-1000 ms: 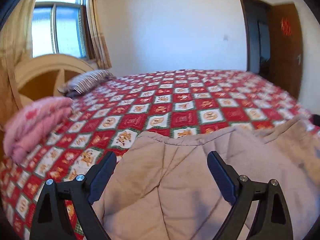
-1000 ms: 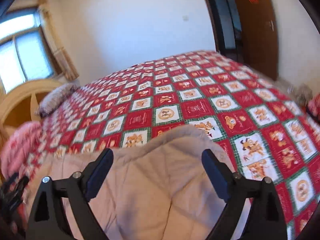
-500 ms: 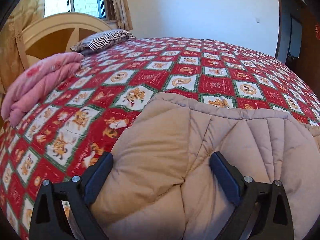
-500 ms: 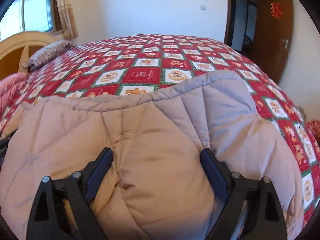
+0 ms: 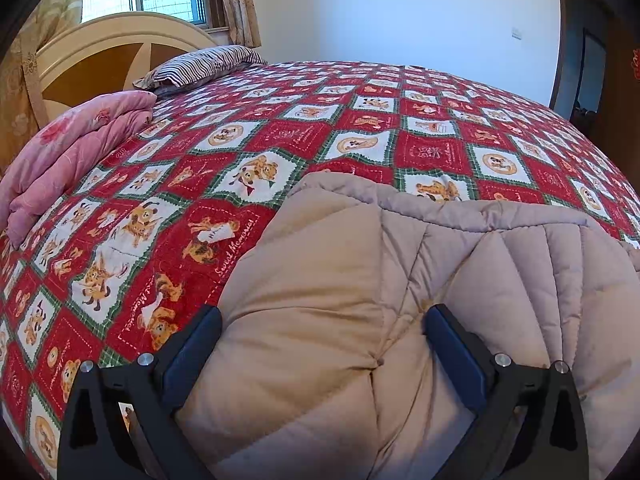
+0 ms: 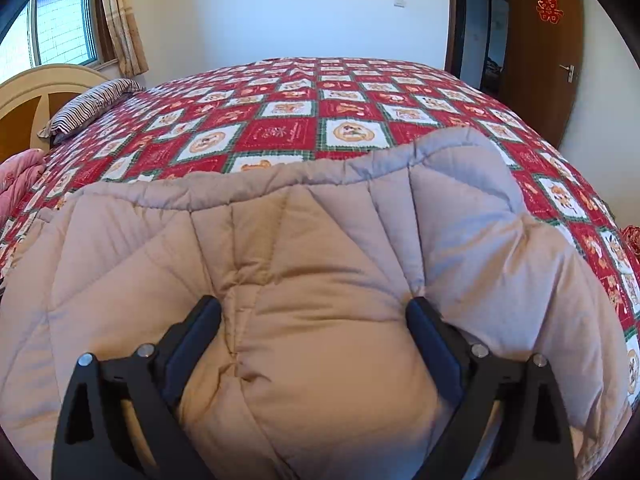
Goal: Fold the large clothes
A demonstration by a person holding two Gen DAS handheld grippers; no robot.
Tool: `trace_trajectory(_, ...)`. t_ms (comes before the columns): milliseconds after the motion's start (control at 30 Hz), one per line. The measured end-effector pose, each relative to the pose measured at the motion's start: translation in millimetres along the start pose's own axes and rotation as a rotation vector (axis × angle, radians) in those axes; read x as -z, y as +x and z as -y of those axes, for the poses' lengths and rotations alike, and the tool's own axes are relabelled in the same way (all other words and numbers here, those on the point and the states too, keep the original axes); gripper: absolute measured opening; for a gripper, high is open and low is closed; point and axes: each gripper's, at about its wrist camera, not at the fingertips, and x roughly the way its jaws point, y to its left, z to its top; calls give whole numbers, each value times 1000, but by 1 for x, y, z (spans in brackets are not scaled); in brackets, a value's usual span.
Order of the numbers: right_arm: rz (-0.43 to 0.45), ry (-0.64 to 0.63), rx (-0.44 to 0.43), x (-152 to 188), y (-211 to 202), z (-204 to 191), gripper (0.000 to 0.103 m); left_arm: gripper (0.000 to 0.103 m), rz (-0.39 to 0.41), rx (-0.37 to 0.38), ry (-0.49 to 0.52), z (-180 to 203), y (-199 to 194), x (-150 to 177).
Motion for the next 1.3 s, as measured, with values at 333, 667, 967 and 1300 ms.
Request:
trace_trajectory(333,-28,-16,26,0,7,-3,97,102,-7,-3,5,0,2,0)
trace_trajectory(667,-44,-34,50,0,12,-5,98,102,-7,-4,6,1,3,0)
trace_trajectory(967,-57,-46,75,-1,15,-7,100,102,-8,-5,7,1,3,1)
trace_trajectory(1300,-60,-70,113,-1,15,-12,100,102,-13,-9,13,2,5,1)
